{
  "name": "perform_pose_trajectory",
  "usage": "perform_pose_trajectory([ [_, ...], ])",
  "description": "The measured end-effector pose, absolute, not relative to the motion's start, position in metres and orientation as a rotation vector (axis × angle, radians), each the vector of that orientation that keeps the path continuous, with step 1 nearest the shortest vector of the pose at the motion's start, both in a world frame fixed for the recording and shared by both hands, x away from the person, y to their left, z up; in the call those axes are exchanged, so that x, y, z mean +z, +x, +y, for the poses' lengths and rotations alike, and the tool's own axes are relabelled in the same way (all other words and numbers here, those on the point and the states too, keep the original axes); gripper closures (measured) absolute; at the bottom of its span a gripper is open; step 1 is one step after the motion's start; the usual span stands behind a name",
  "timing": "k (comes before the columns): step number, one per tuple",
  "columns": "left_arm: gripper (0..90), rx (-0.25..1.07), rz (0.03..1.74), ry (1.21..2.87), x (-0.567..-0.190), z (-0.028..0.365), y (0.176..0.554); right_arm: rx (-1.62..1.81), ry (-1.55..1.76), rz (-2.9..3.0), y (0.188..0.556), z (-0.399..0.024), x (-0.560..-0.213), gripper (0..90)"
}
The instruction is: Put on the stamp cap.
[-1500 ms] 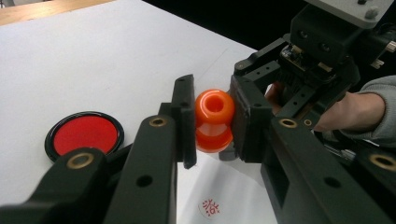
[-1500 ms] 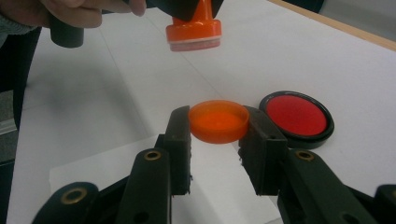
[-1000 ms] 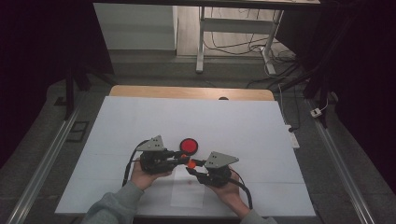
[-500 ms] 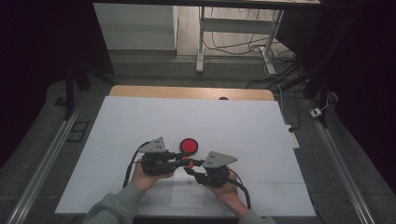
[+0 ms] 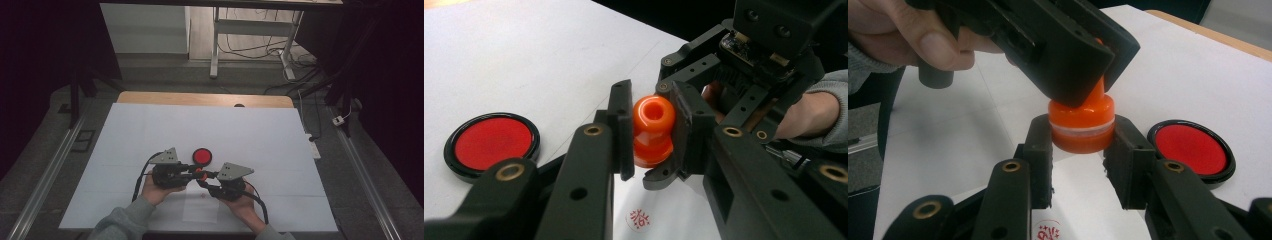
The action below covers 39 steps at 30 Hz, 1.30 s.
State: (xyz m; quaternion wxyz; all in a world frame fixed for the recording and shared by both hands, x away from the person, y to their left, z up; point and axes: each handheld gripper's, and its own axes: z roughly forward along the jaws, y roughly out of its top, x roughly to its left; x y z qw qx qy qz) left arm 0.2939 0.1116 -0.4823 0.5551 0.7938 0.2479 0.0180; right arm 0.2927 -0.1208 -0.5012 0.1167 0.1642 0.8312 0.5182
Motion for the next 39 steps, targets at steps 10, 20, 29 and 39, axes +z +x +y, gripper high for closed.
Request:
perform_pose_trajectory([
  [10, 72.3, 0.046, 0.583, 1.876, -0.4831, 0.1109, 0.2936, 1.510, 0.485, 2.438, 0.2926, -0.1208, -0.5012, 64.6],
  [20, 72.3, 0.043, 0.584, 1.876, -0.4858, 0.1106, 0.2939, 1.479, 0.475, 2.439, 0.2915, -0.1200, -0.5017, 64.6],
  [29, 72.4, 0.051, 0.575, 1.875, -0.4867, 0.1104, 0.2929, 1.450, 0.458, 2.429, 0.2892, -0.1189, -0.5010, 64.8],
  [39, 72.6, 0.060, 0.579, 1.878, -0.4912, 0.1073, 0.2920, 1.419, 0.454, 2.432, 0.2881, -0.1194, -0.5025, 64.9],
])
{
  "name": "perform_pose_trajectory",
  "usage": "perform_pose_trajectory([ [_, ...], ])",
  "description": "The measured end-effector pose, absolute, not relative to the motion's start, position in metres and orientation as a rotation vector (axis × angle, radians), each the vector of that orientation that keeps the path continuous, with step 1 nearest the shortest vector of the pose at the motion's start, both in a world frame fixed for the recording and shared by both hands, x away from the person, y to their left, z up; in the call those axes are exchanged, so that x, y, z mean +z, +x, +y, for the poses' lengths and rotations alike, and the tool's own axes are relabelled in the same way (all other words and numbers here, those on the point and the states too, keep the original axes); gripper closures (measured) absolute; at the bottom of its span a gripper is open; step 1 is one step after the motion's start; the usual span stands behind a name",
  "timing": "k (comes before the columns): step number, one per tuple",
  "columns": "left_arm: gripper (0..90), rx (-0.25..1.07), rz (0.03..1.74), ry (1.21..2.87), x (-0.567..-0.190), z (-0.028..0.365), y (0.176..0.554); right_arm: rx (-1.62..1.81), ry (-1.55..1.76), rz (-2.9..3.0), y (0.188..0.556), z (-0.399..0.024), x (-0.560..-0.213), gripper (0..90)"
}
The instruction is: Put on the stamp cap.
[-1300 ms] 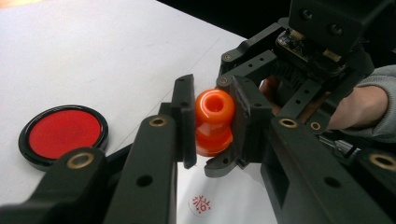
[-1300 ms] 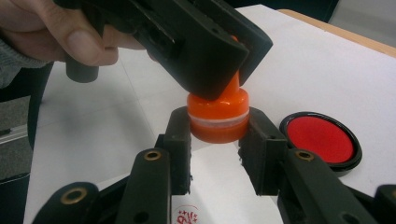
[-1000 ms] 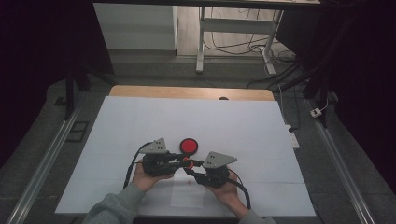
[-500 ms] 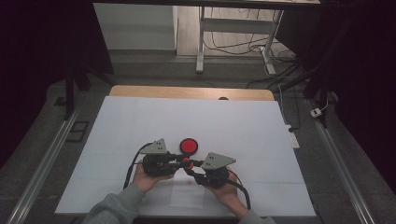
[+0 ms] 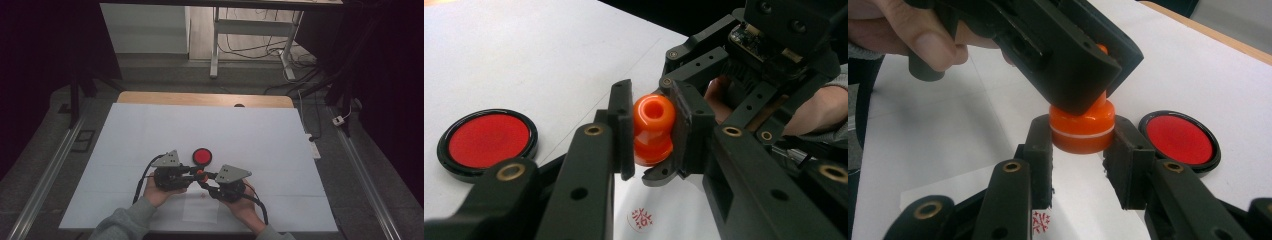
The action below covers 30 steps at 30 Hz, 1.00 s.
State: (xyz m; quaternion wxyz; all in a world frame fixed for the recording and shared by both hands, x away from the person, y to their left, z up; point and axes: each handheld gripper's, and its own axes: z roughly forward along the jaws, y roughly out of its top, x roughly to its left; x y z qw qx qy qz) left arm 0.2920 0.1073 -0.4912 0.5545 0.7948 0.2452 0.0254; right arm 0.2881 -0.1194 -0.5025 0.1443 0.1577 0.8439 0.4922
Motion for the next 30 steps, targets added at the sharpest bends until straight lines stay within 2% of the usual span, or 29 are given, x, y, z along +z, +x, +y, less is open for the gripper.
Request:
perform_pose_trajectory([
  [30, 72.3, 0.074, 0.618, 1.891, -0.4953, 0.1014, 0.2890, 1.407, 0.464, 2.460, 0.2898, -0.1219, -0.5071, 64.4],
])
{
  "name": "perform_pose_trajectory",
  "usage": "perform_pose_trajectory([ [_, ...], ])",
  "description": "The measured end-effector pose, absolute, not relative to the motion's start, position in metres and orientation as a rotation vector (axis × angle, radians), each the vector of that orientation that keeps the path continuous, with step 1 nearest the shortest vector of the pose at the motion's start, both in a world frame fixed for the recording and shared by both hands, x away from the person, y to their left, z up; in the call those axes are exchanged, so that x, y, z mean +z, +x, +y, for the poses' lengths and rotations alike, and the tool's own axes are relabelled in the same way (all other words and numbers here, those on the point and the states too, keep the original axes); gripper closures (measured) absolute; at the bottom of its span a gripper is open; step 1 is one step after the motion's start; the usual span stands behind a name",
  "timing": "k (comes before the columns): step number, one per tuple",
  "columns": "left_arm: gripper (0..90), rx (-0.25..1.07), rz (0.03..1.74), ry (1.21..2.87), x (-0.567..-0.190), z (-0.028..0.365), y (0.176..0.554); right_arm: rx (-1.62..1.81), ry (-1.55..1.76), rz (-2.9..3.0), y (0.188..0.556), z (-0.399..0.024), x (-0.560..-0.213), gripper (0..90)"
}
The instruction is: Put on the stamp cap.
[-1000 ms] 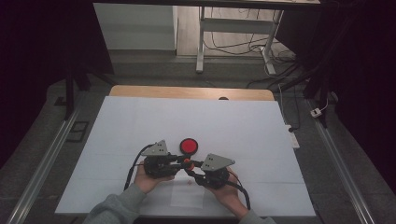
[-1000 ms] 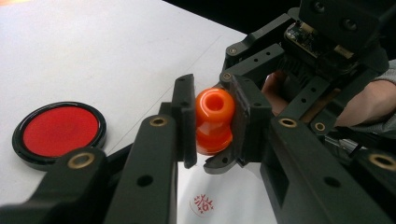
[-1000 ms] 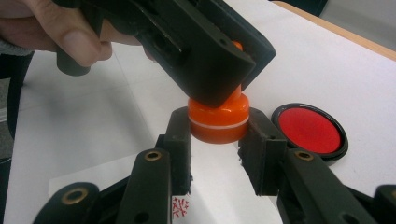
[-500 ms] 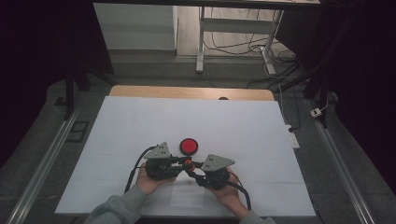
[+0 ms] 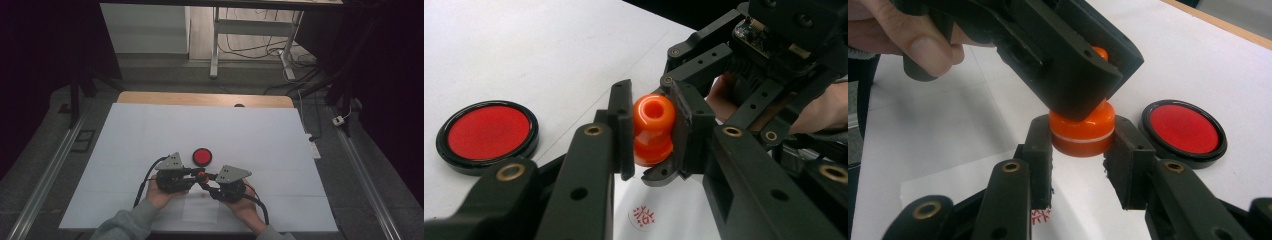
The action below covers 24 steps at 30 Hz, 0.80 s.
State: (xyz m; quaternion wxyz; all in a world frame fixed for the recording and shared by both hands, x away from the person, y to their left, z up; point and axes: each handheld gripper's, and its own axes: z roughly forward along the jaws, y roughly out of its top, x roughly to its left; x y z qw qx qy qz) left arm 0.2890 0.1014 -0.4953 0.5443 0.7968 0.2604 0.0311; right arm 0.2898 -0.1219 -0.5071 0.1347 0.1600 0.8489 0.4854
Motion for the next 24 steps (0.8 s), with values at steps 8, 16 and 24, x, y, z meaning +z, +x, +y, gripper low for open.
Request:
perform_pose_trajectory([
  [8, 72.4, 0.075, 0.622, 1.894, -0.4948, 0.1012, 0.2891, 1.419, 0.479, 2.464, 0.2907, -0.1220, -0.5078, 64.1],
  [16, 72.3, 0.071, 0.632, 1.899, -0.4952, 0.1015, 0.2903, 1.461, 0.503, 2.461, 0.2922, -0.1233, -0.5068, 61.5],
  [24, 72.3, 0.068, 0.637, 1.875, -0.4934, 0.1056, 0.2917, 1.471, 0.517, 2.459, 0.2941, -0.1271, -0.5043, 57.0],
])
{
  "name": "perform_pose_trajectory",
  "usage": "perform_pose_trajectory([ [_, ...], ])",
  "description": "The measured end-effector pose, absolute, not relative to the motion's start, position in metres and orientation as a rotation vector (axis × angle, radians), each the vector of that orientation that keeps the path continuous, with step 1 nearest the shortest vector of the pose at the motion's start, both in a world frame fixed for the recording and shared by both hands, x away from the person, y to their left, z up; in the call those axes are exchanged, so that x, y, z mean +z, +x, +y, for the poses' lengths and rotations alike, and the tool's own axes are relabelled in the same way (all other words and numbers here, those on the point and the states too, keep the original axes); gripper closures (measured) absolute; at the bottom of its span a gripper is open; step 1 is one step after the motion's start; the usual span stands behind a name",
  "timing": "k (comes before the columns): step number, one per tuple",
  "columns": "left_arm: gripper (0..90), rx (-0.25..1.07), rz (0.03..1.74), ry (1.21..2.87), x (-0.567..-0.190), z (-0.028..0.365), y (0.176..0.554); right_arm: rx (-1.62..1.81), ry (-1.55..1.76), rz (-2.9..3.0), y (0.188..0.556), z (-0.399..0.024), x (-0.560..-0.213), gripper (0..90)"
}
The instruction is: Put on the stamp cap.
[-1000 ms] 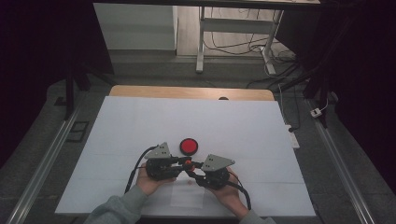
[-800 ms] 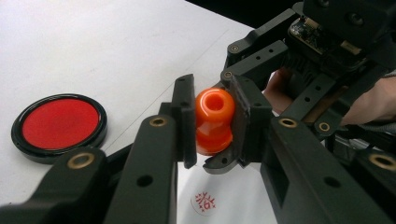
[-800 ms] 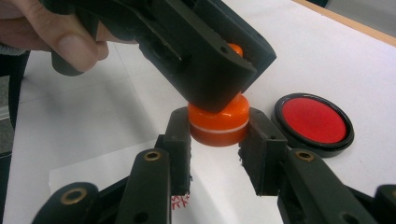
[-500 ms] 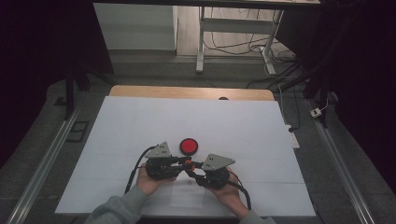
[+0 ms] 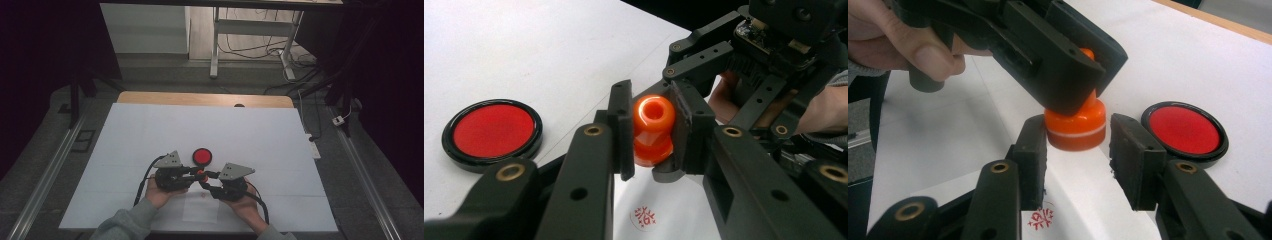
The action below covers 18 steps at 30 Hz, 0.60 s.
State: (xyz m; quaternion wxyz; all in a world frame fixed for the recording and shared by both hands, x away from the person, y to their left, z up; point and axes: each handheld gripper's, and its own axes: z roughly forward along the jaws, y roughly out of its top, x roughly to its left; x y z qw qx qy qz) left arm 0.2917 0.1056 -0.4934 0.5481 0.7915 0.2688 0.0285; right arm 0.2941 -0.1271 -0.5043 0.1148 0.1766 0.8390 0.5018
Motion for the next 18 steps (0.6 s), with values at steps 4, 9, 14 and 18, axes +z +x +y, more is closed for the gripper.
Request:
perform_pose_trajectory([
  [4, 72.3, 0.069, 0.642, 1.867, -0.493, 0.108, 0.292, 1.474, 0.531, 2.452, 0.295, -0.130, -0.503, 54.5],
  [9, 72.3, 0.074, 0.651, 1.868, -0.493, 0.111, 0.294, 1.473, 0.544, 2.448, 0.296, -0.132, -0.502, 50.1],
  [14, 72.3, 0.078, 0.658, 1.868, -0.493, 0.113, 0.295, 1.477, 0.574, 2.436, 0.299, -0.142, -0.502, 46.5],
  [18, 72.3, 0.081, 0.666, 1.863, -0.492, 0.115, 0.295, 1.486, 0.628, 2.420, 0.300, -0.156, -0.503, 43.8],
])
